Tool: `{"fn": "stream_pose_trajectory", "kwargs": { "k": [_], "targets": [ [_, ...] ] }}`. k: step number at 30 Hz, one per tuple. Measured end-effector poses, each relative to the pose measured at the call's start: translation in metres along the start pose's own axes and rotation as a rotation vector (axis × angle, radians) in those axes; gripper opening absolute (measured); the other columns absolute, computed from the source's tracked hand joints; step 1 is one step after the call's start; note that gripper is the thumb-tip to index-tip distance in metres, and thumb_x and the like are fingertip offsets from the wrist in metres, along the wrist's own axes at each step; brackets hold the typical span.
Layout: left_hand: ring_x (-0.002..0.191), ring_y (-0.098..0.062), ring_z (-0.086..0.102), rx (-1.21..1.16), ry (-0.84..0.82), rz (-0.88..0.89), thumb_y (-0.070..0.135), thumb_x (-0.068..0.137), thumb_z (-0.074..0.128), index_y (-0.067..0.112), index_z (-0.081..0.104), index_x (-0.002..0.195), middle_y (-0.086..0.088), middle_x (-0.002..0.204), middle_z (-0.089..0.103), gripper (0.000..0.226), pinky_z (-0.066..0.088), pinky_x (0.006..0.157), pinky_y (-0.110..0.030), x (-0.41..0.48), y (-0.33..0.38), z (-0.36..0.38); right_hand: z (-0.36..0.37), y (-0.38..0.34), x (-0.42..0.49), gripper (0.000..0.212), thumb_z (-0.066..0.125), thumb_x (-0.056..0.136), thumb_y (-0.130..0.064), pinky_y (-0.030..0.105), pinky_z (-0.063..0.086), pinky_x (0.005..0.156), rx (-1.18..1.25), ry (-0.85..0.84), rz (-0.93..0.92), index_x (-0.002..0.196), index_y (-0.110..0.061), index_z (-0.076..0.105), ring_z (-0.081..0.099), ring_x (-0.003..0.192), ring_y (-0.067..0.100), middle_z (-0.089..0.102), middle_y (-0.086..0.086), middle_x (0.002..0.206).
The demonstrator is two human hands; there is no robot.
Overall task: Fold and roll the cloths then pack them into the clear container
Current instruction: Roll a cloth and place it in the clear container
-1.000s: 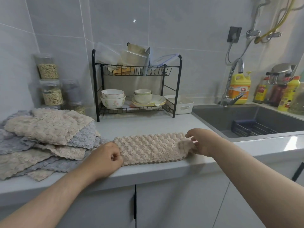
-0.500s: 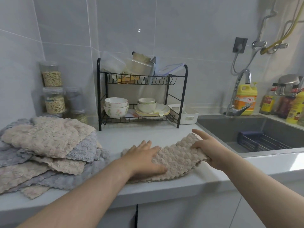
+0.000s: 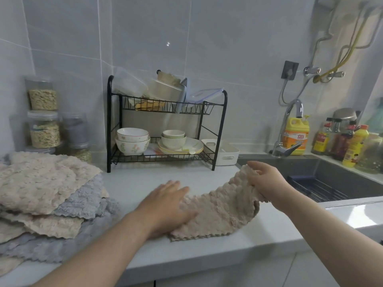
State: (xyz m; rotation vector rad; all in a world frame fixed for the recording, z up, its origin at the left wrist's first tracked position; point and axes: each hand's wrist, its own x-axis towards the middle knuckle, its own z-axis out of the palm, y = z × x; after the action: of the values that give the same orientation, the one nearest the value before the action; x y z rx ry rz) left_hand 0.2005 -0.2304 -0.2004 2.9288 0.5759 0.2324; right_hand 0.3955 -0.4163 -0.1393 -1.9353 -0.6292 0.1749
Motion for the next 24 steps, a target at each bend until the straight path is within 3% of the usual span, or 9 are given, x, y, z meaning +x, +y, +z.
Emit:
{"fn": "stream_pose_trajectory", "kwargs": {
  "k": [3, 5, 8, 11, 14, 16, 20, 24],
  "targets": [
    [0.15, -0.018, 0.003, 0.083, 0.006, -0.134, 0.067, 0.093, 0.024, 0.028, 0.014, 0.154, 0.0, 0.162, 0.008, 0.073, 0.005, 0.12, -0.035, -0.018, -0.05, -0.003, 0.007, -0.015, -0.002, 0.04, 0.05, 0.097, -0.026, 0.019, 0.039, 0.036, -0.06, 0.045, -0.111, 0.136, -0.021, 0.054, 0.058, 0.051, 0.015, 0.067, 0.0, 0.097],
    [0.147, -0.021, 0.015, 0.131, 0.03, -0.215, 0.061, 0.095, 0.024, 0.023, 0.029, 0.148, -0.004, 0.158, 0.024, 0.065, 0.013, 0.118, -0.036, -0.024, -0.076, -0.002, 0.023, -0.027, -0.008, 0.04, 0.052, 0.096, -0.025, 0.019, 0.044, 0.041, -0.102, 0.027, -0.149, 0.136, -0.019, 0.052, 0.059, 0.054, 0.011, 0.066, -0.006, 0.093],
    [0.132, -0.02, 0.035, 0.148, 0.079, -0.231, 0.061, 0.094, 0.024, 0.024, 0.05, 0.117, 0.0, 0.133, 0.048, 0.051, 0.029, 0.108, -0.035, -0.026, -0.097, 0.002, 0.059, -0.04, -0.02, 0.049, 0.051, 0.087, -0.007, 0.028, 0.056, 0.076, -0.288, -0.051, -0.215, 0.134, -0.021, 0.052, 0.066, 0.092, 0.015, 0.066, -0.005, 0.114],
    [0.122, -0.017, 0.043, 0.123, 0.111, -0.203, 0.061, 0.094, 0.026, 0.028, 0.05, 0.097, 0.007, 0.108, 0.051, 0.041, 0.034, 0.101, -0.033, -0.026, -0.099, 0.007, 0.099, -0.04, -0.031, 0.059, 0.047, 0.079, 0.0, 0.029, 0.047, 0.098, -0.392, -0.164, -0.23, 0.135, -0.019, 0.048, 0.056, 0.124, 0.009, 0.061, -0.011, 0.131],
    [0.117, -0.016, 0.046, 0.122, 0.157, -0.191, 0.067, 0.088, 0.019, 0.027, 0.052, 0.091, 0.009, 0.102, 0.052, 0.052, 0.035, 0.093, -0.032, -0.027, -0.099, 0.007, 0.134, -0.034, -0.042, 0.05, 0.052, 0.082, -0.013, 0.032, 0.045, 0.098, -0.514, -0.199, -0.262, 0.13, -0.027, 0.047, 0.055, 0.123, 0.013, 0.061, -0.013, 0.129],
    [0.108, -0.015, 0.047, 0.128, 0.177, -0.176, 0.069, 0.08, 0.01, 0.026, 0.049, 0.084, 0.009, 0.094, 0.05, 0.059, 0.035, 0.088, -0.031, -0.027, -0.102, 0.009, 0.151, -0.033, -0.051, 0.038, 0.051, 0.087, -0.019, 0.033, 0.044, 0.086, -0.641, -0.199, -0.286, 0.124, -0.025, 0.048, 0.056, 0.116, 0.02, 0.062, -0.008, 0.124],
    [0.112, -0.016, 0.047, 0.126, 0.188, -0.185, 0.059, 0.093, 0.029, 0.026, 0.054, 0.09, 0.005, 0.106, 0.056, 0.042, 0.035, 0.095, -0.032, -0.025, -0.101, 0.01, 0.172, -0.031, -0.069, 0.027, 0.044, 0.088, -0.018, 0.034, 0.042, 0.072, -0.795, -0.25, -0.345, 0.115, -0.017, 0.046, 0.056, 0.106, 0.032, 0.056, 0.009, 0.116],
    [0.116, -0.016, 0.047, 0.123, 0.19, -0.193, 0.06, 0.093, 0.03, 0.025, 0.058, 0.098, 0.006, 0.111, 0.057, 0.045, 0.034, 0.097, -0.033, -0.024, -0.103, 0.012, 0.174, -0.031, -0.081, 0.049, 0.038, 0.094, -0.028, 0.041, 0.041, 0.09, -1.02, -0.359, -0.356, 0.14, -0.012, 0.031, 0.047, 0.122, 0.035, 0.043, 0.015, 0.136]
  ]
}}
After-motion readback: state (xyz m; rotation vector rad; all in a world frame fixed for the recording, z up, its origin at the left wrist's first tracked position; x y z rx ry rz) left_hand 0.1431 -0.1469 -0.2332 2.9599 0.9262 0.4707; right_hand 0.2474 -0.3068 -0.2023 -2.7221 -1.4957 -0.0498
